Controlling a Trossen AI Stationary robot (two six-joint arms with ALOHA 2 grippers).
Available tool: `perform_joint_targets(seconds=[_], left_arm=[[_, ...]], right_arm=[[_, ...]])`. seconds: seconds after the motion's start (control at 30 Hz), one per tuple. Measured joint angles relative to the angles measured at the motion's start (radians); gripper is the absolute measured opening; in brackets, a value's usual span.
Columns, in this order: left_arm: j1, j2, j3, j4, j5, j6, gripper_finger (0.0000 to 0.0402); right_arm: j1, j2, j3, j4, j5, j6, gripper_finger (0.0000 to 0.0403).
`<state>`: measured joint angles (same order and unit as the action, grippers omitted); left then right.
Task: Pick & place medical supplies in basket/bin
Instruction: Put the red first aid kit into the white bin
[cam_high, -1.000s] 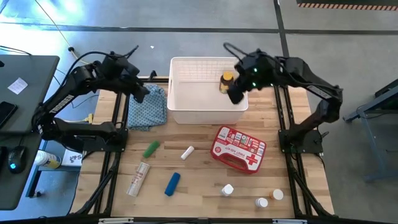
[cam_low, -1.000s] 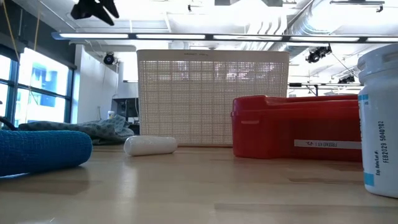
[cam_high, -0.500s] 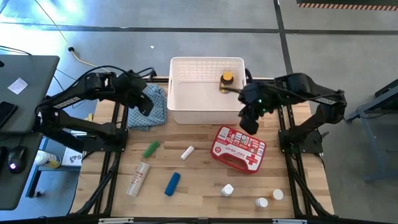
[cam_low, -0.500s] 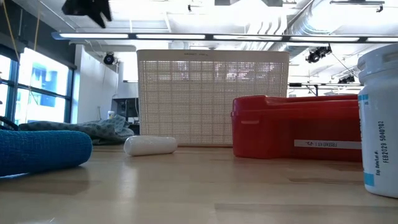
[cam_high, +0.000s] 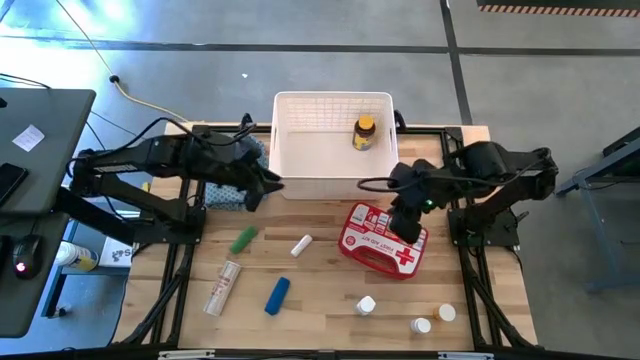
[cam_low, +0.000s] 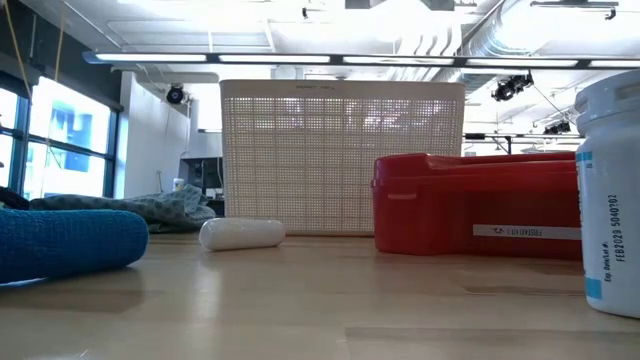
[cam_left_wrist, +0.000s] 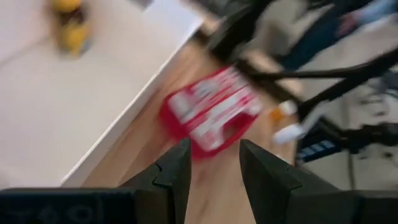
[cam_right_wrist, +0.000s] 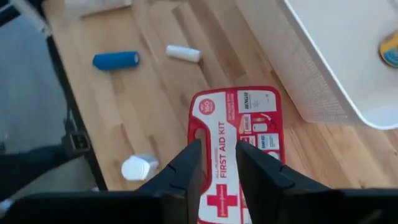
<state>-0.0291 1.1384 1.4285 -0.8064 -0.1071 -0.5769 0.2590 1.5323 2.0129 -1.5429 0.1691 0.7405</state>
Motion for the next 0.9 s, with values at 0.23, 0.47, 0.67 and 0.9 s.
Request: perform_joint_targets(seconds=[0.23, 0.47, 0.67, 0.9], left_arm=[[-0.065, 0.020, -0.002, 0.247, 0.023, 0.101, 0.0170], [-0.098, -0.019, 0.000, 0.276, -0.013, 0.190, 0.0170], [-0.097, -0.032, -0.001, 0.238, 0.043, 0.183, 0.0170], [-0.097, -0.062, -0.001, 0.163, 0.078, 0.188, 0.0170]], right_arm=[[0.037, 0.009, 0.001, 0.061, 0.032, 0.170, 0.0101], [0.096, 0.147, 0.000, 0.045, -0.019, 0.176, 0.0104], [0.139, 0.280, 0.000, 0.050, -0.005, 0.172, 0.0110], [0.163, 0.355, 0.000, 0.051, -0.038, 0.104, 0.0133]])
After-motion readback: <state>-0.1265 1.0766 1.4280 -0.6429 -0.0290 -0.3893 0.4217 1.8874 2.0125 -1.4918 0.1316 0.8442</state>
